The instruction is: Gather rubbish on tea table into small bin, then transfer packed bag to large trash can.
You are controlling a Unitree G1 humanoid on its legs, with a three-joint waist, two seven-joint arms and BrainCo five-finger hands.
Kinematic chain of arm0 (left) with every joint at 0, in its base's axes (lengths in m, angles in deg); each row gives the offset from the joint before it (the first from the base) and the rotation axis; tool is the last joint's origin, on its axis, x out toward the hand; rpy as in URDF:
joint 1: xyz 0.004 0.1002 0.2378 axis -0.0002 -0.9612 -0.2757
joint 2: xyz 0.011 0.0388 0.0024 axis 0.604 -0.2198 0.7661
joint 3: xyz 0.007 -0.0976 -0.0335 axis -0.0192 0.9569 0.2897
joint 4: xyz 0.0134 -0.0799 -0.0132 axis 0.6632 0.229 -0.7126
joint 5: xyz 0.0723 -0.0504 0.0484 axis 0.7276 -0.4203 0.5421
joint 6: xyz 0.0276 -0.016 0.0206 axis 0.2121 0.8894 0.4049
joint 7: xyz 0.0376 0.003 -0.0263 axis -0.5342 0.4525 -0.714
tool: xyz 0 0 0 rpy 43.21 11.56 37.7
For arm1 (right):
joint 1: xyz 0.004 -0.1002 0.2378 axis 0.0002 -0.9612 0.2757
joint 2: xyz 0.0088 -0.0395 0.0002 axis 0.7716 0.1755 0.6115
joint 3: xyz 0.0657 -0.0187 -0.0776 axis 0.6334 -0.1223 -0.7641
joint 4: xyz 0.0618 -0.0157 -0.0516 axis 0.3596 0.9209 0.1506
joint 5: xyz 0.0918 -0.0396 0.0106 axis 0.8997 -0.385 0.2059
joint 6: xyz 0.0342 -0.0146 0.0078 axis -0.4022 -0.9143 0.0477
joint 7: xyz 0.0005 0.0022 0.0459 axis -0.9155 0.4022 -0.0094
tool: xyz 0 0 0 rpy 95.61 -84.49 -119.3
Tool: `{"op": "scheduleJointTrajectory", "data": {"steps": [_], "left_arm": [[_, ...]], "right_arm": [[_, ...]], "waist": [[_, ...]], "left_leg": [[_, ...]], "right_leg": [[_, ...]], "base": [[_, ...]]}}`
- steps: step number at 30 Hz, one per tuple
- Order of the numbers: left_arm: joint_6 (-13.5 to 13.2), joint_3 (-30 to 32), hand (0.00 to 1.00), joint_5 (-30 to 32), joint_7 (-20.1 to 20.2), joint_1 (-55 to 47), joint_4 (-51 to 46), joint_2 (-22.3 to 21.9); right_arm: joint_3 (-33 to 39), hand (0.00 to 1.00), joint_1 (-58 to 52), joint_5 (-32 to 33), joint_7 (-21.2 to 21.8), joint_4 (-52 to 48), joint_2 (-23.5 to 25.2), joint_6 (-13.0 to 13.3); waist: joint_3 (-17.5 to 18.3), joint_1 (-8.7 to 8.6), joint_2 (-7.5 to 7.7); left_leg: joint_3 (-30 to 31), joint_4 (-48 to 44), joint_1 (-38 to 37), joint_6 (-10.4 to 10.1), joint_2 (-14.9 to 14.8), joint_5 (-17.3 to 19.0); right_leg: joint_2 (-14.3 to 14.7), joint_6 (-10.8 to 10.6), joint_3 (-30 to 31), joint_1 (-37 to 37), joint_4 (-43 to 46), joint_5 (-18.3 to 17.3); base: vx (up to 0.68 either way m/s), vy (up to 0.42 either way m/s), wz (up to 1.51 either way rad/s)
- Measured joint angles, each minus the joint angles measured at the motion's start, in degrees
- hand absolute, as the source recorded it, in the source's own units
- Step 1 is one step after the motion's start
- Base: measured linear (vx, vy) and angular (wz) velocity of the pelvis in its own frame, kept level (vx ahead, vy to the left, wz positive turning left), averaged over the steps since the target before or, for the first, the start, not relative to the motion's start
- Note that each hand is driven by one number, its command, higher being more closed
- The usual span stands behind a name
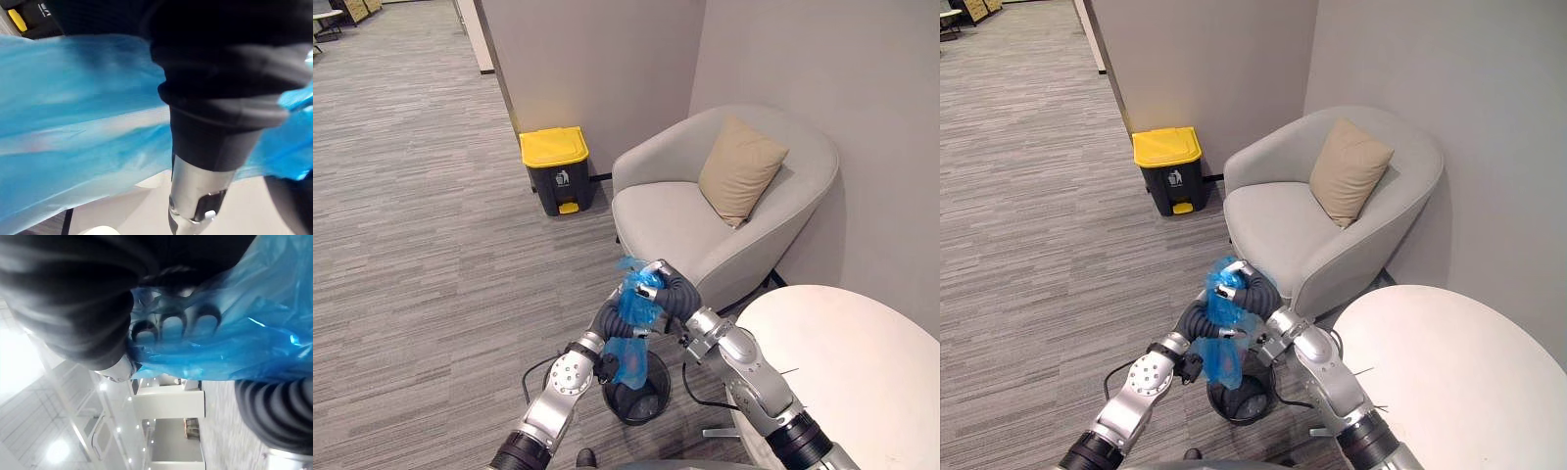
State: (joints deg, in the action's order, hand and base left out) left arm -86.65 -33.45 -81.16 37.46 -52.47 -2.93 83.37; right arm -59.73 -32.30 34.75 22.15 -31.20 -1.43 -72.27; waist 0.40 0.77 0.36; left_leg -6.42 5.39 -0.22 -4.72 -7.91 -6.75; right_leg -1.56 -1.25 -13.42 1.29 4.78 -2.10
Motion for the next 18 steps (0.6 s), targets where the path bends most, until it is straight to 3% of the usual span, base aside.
{"op": "scheduleJointTrajectory", "data": {"steps": [8, 18], "left_arm": [[0.18, 0.43, 0.00, 1.78, -3.44, 0.71, 4.33, -1.64], [0.30, 2.34, 0.00, 1.73, -4.52, 0.66, 6.95, -3.86]], "right_arm": [[-1.85, 1.00, -0.01, 1.17, -0.19, 0.00, 1.17, 0.00], [-2.55, 1.00, 0.00, 0.83, -1.92, 0.01, 1.75, 0.00]], "waist": [[0.43, 0.01, 0.64], [0.43, 0.07, 0.64]], "left_leg": [[0.05, 0.04, -0.96, -0.01, -0.01, 0.02], [0.47, 0.26, -0.76, -0.01, -0.11, 0.02]], "right_leg": [[-0.03, 0.00, 0.00, -1.05, -0.13, 0.00], [-0.21, 0.03, -0.26, -1.15, -0.46, 0.03]], "base": [[0.00, 0.000, 0.00], [0.00, 0.000, 0.01]]}}
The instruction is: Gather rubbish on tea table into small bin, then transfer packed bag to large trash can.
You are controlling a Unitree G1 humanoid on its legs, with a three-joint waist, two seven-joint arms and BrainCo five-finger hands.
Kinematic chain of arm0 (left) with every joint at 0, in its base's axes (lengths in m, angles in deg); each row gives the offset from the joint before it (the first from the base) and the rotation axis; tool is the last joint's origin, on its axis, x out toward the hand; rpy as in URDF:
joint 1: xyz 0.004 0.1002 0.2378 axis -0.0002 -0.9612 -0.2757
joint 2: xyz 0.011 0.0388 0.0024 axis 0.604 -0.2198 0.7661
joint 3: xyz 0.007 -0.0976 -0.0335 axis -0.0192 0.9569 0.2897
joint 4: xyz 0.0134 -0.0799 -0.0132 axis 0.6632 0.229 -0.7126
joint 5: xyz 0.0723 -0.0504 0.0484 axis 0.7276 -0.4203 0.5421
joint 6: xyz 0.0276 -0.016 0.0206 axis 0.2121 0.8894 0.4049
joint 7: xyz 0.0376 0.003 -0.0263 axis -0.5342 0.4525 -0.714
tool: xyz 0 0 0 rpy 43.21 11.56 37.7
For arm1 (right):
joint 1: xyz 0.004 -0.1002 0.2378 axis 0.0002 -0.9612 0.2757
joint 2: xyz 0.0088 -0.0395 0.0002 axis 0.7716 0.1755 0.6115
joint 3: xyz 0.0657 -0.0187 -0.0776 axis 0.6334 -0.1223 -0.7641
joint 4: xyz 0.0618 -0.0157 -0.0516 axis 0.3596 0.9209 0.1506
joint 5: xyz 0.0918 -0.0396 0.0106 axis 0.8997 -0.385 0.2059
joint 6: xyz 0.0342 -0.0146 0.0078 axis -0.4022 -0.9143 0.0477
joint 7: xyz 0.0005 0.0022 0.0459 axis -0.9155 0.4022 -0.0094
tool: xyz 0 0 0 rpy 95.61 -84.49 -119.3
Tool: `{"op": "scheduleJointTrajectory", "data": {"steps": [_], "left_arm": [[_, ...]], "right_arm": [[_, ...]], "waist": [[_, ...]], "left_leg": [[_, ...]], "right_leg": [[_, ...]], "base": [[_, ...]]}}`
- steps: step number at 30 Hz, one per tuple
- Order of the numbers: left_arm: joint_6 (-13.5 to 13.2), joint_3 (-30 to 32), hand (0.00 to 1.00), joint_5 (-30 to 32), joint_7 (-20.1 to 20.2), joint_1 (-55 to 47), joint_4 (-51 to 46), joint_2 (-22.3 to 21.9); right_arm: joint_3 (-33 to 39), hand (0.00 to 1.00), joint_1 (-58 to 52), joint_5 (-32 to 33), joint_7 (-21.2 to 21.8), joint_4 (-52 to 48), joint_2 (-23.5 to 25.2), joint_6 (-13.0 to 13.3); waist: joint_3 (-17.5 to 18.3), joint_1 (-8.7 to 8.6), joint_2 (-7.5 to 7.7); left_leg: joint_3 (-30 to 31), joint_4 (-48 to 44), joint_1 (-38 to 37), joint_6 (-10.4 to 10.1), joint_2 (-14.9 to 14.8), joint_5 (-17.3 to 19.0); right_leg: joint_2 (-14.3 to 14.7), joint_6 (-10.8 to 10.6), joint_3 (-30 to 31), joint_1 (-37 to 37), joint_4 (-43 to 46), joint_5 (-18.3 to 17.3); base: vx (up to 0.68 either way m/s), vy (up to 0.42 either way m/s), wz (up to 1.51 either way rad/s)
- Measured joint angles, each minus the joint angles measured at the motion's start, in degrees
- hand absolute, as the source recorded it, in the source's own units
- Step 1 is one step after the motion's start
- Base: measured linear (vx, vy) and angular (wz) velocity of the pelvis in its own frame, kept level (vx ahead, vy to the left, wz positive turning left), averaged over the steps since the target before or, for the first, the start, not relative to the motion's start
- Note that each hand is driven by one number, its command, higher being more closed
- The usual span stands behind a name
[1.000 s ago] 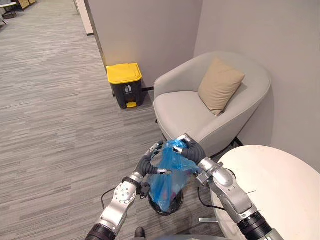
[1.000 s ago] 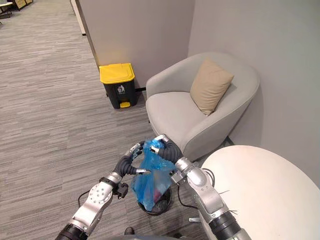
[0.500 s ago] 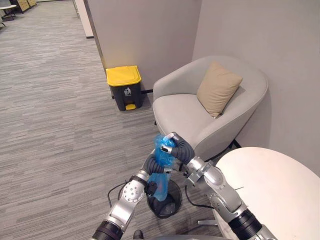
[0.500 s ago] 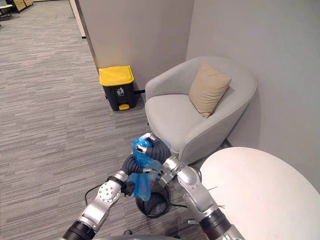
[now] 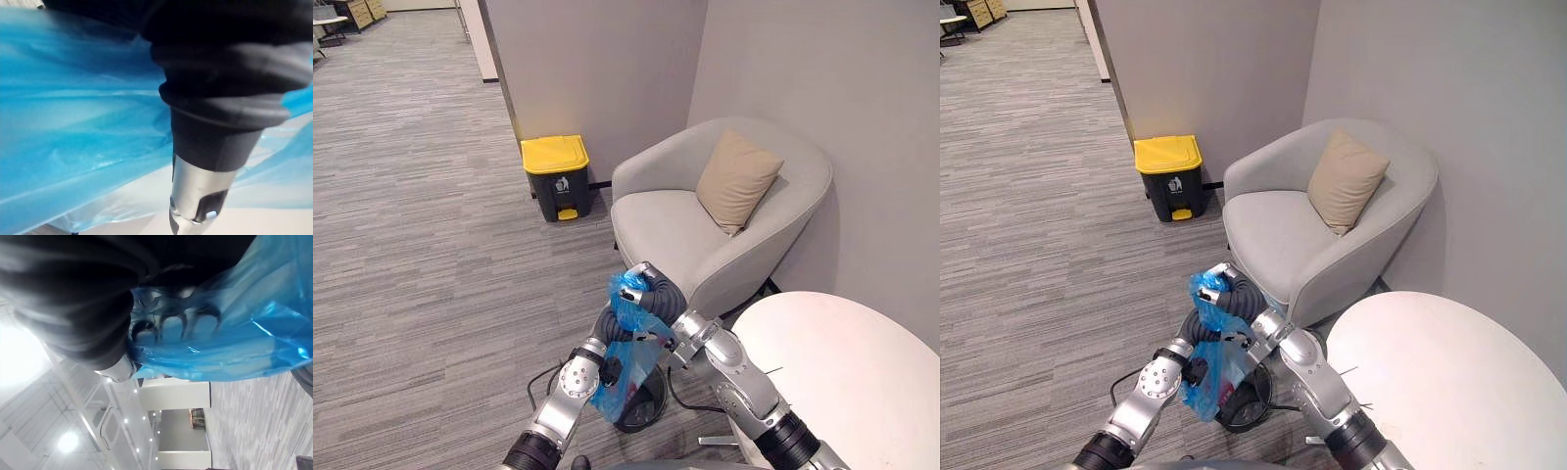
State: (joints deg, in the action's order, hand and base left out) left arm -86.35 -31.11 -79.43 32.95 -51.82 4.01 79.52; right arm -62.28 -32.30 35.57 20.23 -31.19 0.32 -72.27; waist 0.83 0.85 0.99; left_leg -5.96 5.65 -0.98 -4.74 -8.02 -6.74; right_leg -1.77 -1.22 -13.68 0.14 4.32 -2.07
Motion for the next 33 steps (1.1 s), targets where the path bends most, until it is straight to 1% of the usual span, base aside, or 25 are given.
{"op": "scheduleJointTrajectory", "data": {"steps": [7, 11, 23, 27, 28, 30, 33], "left_arm": [[0.95, 0.26, 0.00, -0.45, -0.08, -0.91, 1.34, -0.19], [1.00, 0.27, 0.00, -0.68, -0.06, -2.27, 1.38, -0.24], [1.08, 0.25, 0.00, 0.05, -0.01, -2.28, 2.89, -0.57], [1.10, 0.16, 0.00, 0.17, -0.26, -2.03, 3.11, -0.61], [1.09, 0.11, 0.00, 0.18, -0.38, -1.64, 3.40, -0.82], [1.14, -0.07, 0.00, 0.17, -0.54, -0.97, 4.21, -1.11], [1.11, -0.58, 0.00, 0.14, -1.56, 0.78, 5.30, -1.07]], "right_arm": [[1.15, 1.00, 0.03, -2.00, -1.87, 0.09, 1.02, 0.01], [1.16, 1.00, 0.04, -2.03, -1.87, 0.09, 1.45, 0.02], [0.67, 1.00, 0.24, -1.56, -1.22, 0.09, 2.54, 0.01], [-2.80, 1.00, 1.73, 0.56, -0.39, 0.09, 2.58, -0.04], [-4.79, 1.00, 2.52, 1.59, -0.32, 0.09, 2.63, -0.12], [-5.91, 1.00, 2.77, 3.36, -0.06, 0.15, 2.71, -0.24], [-9.22, 1.00, 4.89, 5.73, 0.52, 0.81, 2.87, -0.74]], "waist": [[0.00, 0.07, 0.00], [0.00, 0.06, 0.00], [0.01, 0.10, 0.02], [0.06, 0.07, 0.10], [0.18, 0.07, 0.28], [0.26, 0.22, 0.40], [0.33, 0.19, 0.51]], "left_leg": [[0.82, -0.15, 0.07, -0.09, 0.03, -0.09], [0.98, 0.07, 0.03, -0.09, 0.02, -0.08], [1.20, 0.14, -0.03, -0.12, 0.02, -0.11], [1.17, 0.09, -0.05, -0.12, 0.01, -0.11], [1.17, 0.07, -0.10, -0.14, 0.00, -0.11], [1.20, 0.07, -0.22, -0.15, 0.00, -0.11], [1.18, 0.08, -0.38, -0.28, 0.00, -0.02]], "right_leg": [[0.01, -0.01, -0.49, -0.32, 0.04, -0.02], [0.00, -0.05, -0.52, -0.34, 0.10, -0.05], [0.00, -0.28, -0.56, -0.35, 0.27, -0.21], [0.02, -0.04, -0.54, -0.36, 0.22, -0.05], [0.03, -0.03, -0.55, -0.44, 0.15, -0.04], [0.03, -0.02, -0.58, -0.65, 0.04, -0.04], [0.08, 0.01, -0.56, -0.96, -0.31, 0.00]], "base": [[0.01, -0.001, 0.05], [0.00, 0.000, 0.00], [0.00, 0.000, 0.00], [0.00, 0.000, 0.00], [0.00, 0.000, 0.00], [0.00, 0.000, 0.00], [0.00, 0.000, 0.00]]}}
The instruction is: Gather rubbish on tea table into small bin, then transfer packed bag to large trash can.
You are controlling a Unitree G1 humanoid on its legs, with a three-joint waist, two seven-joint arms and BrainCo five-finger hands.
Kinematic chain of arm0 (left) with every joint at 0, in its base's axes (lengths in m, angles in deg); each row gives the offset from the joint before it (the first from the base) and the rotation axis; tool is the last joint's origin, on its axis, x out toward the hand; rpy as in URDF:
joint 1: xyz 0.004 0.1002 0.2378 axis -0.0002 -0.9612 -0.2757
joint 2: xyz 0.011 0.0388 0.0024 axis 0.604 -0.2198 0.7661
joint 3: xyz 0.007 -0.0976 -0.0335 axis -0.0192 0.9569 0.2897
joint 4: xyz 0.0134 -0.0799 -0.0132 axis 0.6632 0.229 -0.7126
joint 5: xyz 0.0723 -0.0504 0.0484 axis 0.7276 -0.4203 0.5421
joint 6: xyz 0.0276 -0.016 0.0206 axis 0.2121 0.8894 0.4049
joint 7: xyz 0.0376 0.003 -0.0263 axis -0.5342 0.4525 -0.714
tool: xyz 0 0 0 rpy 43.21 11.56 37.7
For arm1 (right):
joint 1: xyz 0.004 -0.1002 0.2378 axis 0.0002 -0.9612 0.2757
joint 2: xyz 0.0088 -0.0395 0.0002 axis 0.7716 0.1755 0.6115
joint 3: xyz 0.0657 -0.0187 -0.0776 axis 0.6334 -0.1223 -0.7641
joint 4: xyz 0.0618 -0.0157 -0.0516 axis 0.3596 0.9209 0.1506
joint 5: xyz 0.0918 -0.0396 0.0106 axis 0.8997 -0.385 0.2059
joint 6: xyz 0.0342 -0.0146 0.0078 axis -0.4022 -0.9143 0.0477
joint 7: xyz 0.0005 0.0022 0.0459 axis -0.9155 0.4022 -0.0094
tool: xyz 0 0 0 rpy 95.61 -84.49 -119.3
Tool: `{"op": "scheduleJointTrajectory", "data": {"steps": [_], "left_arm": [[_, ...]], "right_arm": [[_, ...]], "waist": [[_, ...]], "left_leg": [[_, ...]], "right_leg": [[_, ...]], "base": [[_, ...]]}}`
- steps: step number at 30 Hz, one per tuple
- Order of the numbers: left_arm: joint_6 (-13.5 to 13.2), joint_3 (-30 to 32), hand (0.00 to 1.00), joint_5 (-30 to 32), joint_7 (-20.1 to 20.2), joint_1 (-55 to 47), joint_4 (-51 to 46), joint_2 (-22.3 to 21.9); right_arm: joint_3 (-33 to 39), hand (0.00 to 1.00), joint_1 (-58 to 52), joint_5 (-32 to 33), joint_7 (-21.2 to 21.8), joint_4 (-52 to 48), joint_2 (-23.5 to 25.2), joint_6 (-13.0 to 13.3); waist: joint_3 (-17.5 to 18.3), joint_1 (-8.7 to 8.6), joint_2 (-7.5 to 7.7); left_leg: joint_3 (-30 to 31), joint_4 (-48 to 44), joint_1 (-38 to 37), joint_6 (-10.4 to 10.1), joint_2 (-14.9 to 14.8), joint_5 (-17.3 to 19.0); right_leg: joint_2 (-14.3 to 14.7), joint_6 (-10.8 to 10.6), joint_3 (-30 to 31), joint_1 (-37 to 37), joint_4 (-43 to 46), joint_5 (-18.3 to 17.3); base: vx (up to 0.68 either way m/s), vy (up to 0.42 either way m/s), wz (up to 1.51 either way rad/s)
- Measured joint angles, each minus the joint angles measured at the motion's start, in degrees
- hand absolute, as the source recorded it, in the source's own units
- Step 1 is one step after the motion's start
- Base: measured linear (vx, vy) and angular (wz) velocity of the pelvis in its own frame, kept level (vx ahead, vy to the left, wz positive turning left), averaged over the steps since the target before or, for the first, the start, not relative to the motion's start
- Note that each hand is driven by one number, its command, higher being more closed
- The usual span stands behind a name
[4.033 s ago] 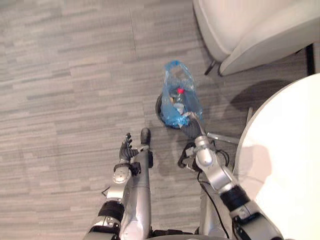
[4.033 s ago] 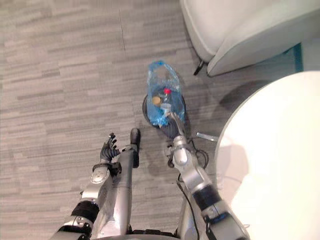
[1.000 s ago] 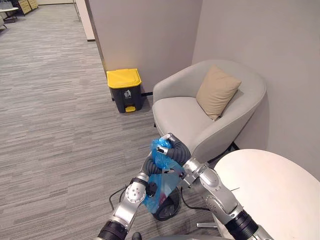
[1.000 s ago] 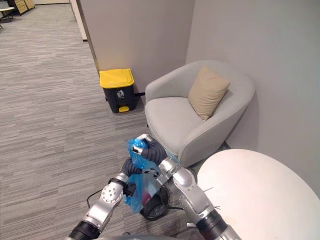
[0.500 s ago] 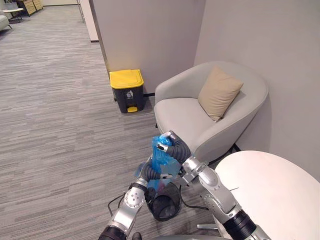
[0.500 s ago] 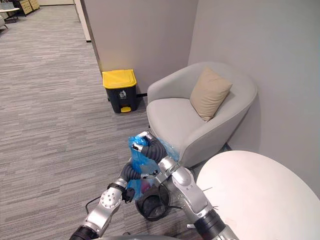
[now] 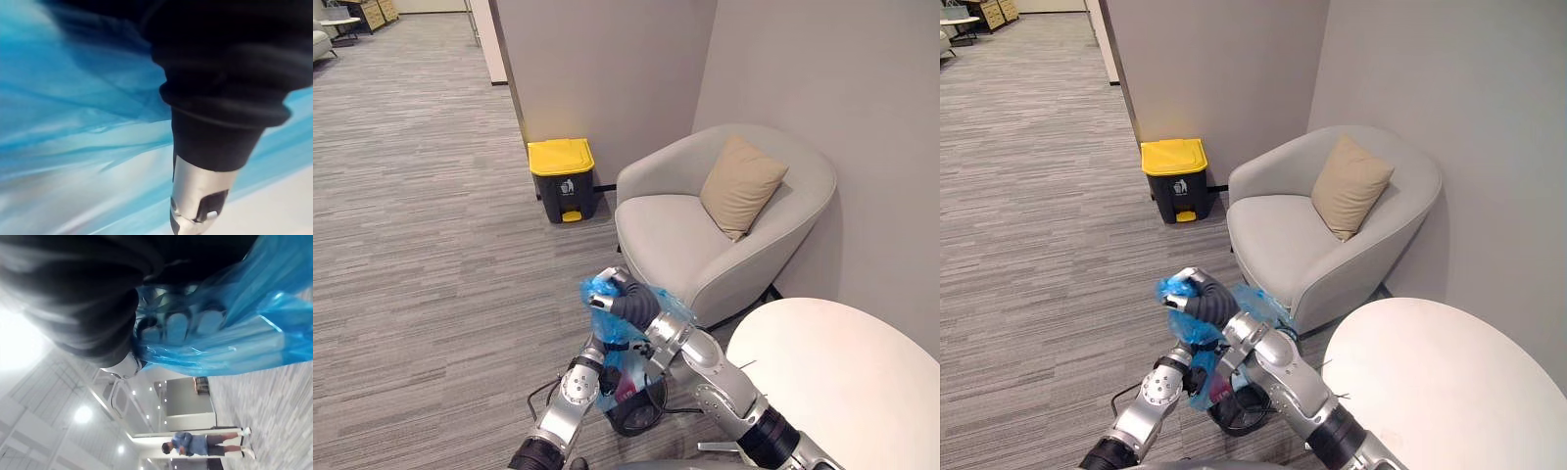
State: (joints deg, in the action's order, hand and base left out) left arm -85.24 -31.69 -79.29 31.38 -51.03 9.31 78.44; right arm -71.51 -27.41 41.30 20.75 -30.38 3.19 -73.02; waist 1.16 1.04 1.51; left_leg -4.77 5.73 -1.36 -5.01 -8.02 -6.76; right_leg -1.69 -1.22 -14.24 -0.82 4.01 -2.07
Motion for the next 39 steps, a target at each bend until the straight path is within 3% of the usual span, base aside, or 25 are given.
{"op": "scheduleJointTrajectory", "data": {"steps": [8, 9, 20, 34, 35, 39], "left_arm": [[0.00, -2.61, 0.00, -0.25, -1.32, 3.80, 1.11, 0.00], [-0.01, -2.74, 1.00, -0.39, -1.45, 4.10, 1.11, 0.00], [-0.01, -4.82, 1.00, -3.46, -4.65, 7.79, 1.20, 0.05], [0.01, -4.53, 1.00, -6.99, -4.40, 8.14, 1.18, 0.00], [0.04, -3.92, 1.00, -7.14, -4.04, 7.99, 1.18, -0.03], [0.54, -1.45, 1.00, -7.16, -3.30, 5.82, 1.19, -0.45]], "right_arm": [[-4.76, 1.00, 4.84, 3.63, -0.13, 2.13, 0.05, -0.63], [-5.19, 1.00, 5.28, 3.97, -0.30, 2.16, 0.04, -0.67], [-8.54, 1.00, 8.93, 5.88, -2.40, 2.77, 0.05, -0.68], [-8.02, 1.00, 7.28, 5.37, -1.24, 2.76, 0.04, -0.53], [-7.64, 0.00, 6.24, 3.81, -0.89, 2.75, 0.12, -0.27], [-4.50, 0.00, 2.50, -3.68, 0.27, 2.61, 0.20, 0.62]], "waist": [[0.00, -0.02, -0.01], [-0.01, -0.01, -0.03], [0.04, 0.05, -0.24], [0.17, -0.13, -1.03], [0.16, -0.13, -1.03], [0.16, -0.24, -1.03]], "left_leg": [[0.01, -0.27, 0.04, 0.04, -0.07, -0.13], [0.02, -0.28, 0.06, 0.04, -0.07, -0.14], [0.15, -0.28, -0.01, 0.03, -0.07, -0.15], [0.12, -0.26, 0.01, 0.03, -0.10, -0.14], [0.11, -0.24, 0.03, 0.03, -0.10, -0.14], [0.03, 0.02, 0.09, 0.04, -0.11, -0.12]], "right_leg": [[0.16, 0.21, 0.00, -0.08, -0.22, 0.14], [0.18, 0.21, -0.02, -0.08, -0.25, 0.14], [0.54, 0.23, -0.14, -0.29, -0.31, 0.14], [0.50, 0.11, -0.08, -0.23, -0.30, 0.04], [0.49, 0.10, -0.07, -0.22, -0.30, 0.03], [0.43, -0.14, 0.03, -0.06, -0.26, -0.13]], "base": [[0.00, 0.000, 0.00], [0.00, 0.000, 0.00], [0.00, 0.000, 0.00], [0.00, 0.000, 0.00], [0.00, 0.000, 0.00], [0.00, 0.000, 0.00]]}}
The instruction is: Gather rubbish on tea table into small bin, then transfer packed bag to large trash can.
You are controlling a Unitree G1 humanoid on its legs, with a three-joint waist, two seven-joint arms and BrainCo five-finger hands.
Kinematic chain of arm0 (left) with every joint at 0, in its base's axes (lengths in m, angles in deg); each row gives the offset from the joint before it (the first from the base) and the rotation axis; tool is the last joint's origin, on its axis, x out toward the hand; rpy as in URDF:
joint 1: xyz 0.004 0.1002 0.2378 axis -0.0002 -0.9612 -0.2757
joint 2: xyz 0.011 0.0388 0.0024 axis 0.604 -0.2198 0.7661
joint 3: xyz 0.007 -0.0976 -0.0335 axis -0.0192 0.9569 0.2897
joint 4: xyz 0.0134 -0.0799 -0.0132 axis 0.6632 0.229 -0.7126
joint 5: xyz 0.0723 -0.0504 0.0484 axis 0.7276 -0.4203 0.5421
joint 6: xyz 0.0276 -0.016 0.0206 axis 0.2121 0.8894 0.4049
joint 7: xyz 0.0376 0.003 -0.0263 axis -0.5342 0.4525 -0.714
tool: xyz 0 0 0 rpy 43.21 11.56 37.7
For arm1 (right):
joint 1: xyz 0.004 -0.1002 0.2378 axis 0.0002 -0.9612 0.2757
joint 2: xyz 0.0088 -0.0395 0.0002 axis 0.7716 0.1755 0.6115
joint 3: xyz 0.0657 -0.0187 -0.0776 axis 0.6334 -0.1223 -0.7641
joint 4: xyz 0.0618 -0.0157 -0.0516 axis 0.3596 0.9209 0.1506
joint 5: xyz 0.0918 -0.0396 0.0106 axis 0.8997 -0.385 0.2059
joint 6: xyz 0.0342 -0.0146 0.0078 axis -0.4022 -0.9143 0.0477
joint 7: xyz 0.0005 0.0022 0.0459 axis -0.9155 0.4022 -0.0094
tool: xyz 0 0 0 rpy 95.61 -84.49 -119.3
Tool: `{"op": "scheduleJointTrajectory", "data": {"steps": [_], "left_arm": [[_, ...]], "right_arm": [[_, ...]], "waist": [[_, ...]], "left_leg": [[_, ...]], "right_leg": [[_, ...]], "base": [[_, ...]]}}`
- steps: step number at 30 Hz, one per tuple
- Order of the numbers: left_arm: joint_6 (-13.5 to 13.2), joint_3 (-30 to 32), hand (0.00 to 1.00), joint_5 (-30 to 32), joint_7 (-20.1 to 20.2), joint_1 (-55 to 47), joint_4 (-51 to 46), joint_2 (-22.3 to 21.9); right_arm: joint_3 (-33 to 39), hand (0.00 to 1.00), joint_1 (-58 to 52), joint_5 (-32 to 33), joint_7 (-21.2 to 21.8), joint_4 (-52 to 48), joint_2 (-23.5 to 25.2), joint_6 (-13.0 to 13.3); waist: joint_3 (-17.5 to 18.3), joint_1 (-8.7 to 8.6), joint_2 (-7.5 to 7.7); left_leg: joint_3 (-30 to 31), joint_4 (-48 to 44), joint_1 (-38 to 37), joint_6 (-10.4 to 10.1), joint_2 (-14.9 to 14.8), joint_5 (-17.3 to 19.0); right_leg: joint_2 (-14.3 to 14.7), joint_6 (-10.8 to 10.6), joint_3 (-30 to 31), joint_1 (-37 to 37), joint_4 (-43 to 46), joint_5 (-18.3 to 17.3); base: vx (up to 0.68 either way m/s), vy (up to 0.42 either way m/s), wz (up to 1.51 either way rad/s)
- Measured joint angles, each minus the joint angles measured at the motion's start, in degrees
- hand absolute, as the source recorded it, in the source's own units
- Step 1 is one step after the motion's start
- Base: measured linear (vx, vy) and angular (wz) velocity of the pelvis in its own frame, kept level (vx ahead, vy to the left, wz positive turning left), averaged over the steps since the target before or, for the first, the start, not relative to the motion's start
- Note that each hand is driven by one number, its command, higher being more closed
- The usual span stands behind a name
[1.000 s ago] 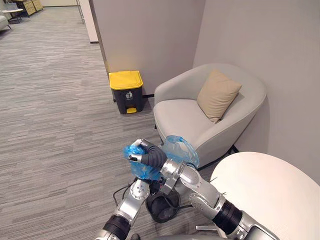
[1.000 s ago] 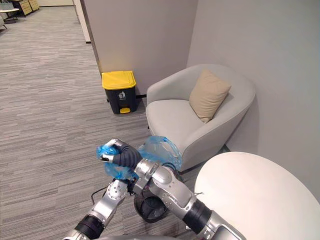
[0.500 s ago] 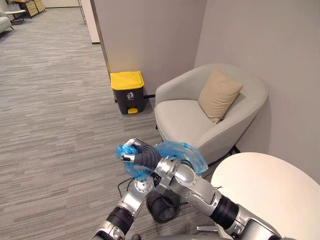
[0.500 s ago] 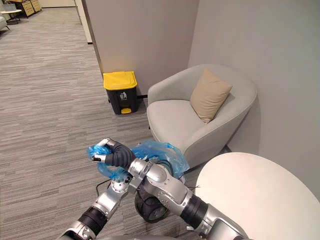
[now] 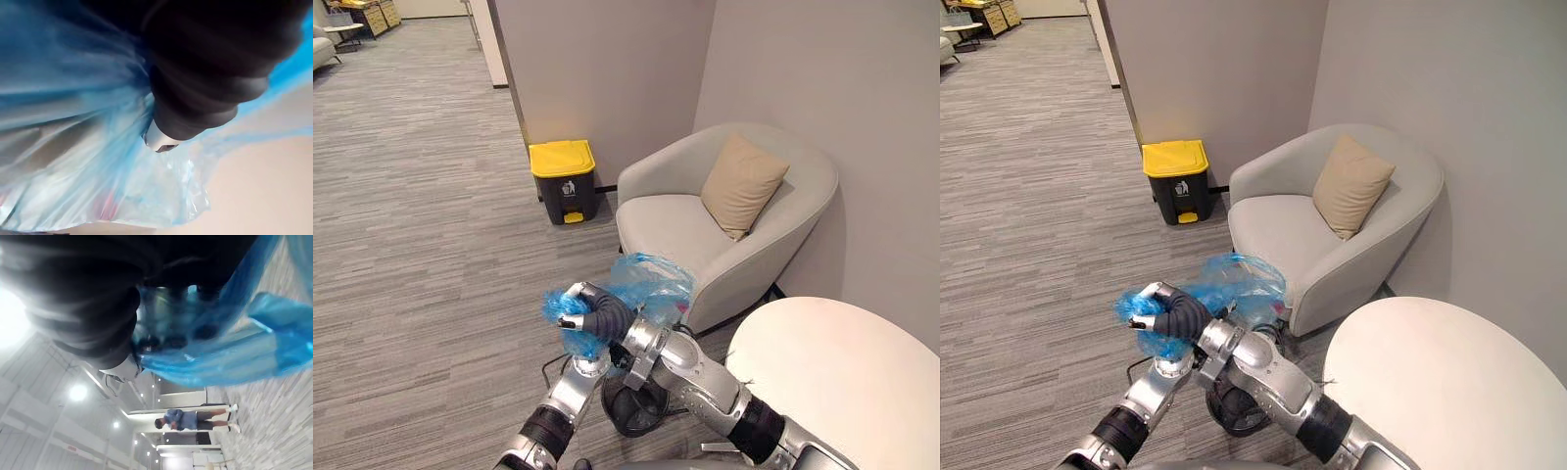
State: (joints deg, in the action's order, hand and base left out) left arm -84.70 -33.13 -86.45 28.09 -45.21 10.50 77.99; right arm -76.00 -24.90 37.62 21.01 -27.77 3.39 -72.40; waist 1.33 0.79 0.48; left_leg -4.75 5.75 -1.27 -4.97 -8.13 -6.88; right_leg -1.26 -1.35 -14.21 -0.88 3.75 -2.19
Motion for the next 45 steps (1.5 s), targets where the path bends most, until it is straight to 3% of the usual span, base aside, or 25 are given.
{"op": "scheduleJointTrajectory", "data": {"steps": [8, 13, 18, 26, 31, 38, 45], "left_arm": [[0.50, 5.14, 1.00, 0.07, 0.05, -4.59, -0.01, -0.49], [0.49, 9.18, 1.00, 0.24, 0.00, -6.80, -0.15, -0.57], [0.48, 12.69, 1.00, 0.24, 0.03, -8.52, -0.51, -0.23], [0.48, 16.74, 1.00, 0.17, 1.17, -11.60, -0.90, 0.57], [0.49, 20.63, 1.00, 0.05, 2.03, -14.41, -1.26, 0.62], [0.55, 25.49, 1.00, -0.82, 4.52, -18.35, -1.24, 0.58], [1.10, 27.03, 1.00, -0.76, 7.51, -20.70, 3.77, 0.53]], "right_arm": [[8.35, 0.00, -4.33, -22.64, -2.32, -0.76, -2.36, 2.82], [13.54, 0.00, -8.30, -32.70, -4.76, -1.17, -4.50, 4.69], [19.93, 0.00, -11.47, -37.94, -6.61, -3.28, -6.85, 4.76], [28.62, 0.00, -15.37, -42.10, -9.08, -4.01, -8.81, 6.05], [35.88, 0.00, -20.30, -41.10, -9.18, -1.22, -4.68, 6.14], [46.15, 0.00, -24.05, -36.57, -10.77, 11.56, 0.74, 4.34], [48.87, 0.00, -25.35, -35.54, -12.01, 24.15, 2.48, 3.23]], "waist": [[-0.03, 0.09, 0.06], [-0.10, 0.13, 0.14], [-0.88, 0.16, 0.27], [-1.35, 0.10, 0.19], [-1.63, -0.06, -0.09], [-2.14, -0.20, -0.41], [-3.31, -0.34, -0.82]], "left_leg": [[-0.08, 0.07, 0.01, -0.04, -0.04, 0.20], [-0.11, 0.07, 0.07, 0.07, -0.04, 0.26], [-0.16, 0.06, 0.00, 0.04, -0.05, 0.31], [-0.30, 0.05, -0.14, 0.08, 0.00, 0.39], [-0.31, -0.23, -0.36, -0.40, 0.11, 0.79], [-0.35, -0.27, -0.43, -0.38, 0.34, 0.83], [-0.16, -0.05, -1.54, -0.47, 0.46, 1.18]], "right_leg": [[-0.23, -0.15, 0.07, 0.11, 0.11, -0.20], [-0.25, -0.18, 0.09, 0.18, 0.15, -0.28], [-0.25, -0.24, 0.14, 0.18, 0.26, -0.37], [-0.36, -0.43, 0.27, 0.20, 0.53, -0.73], [-0.44, -0.33, 0.22, 0.25, 1.09, -1.29], [-0.69, -0.33, 0.15, 0.14, 1.02, -1.37], [-0.84, -0.59, -0.20, -0.91, 0.37, -1.53]], "base": [[0.00, 0.000, 0.00], [0.00, 0.000, 0.00], [0.00, 0.000, 0.00], [0.00, 0.000, 0.00], [0.00, 0.000, 0.00], [0.00, 0.000, 0.00], [-0.02, 0.004, 0.02]]}}
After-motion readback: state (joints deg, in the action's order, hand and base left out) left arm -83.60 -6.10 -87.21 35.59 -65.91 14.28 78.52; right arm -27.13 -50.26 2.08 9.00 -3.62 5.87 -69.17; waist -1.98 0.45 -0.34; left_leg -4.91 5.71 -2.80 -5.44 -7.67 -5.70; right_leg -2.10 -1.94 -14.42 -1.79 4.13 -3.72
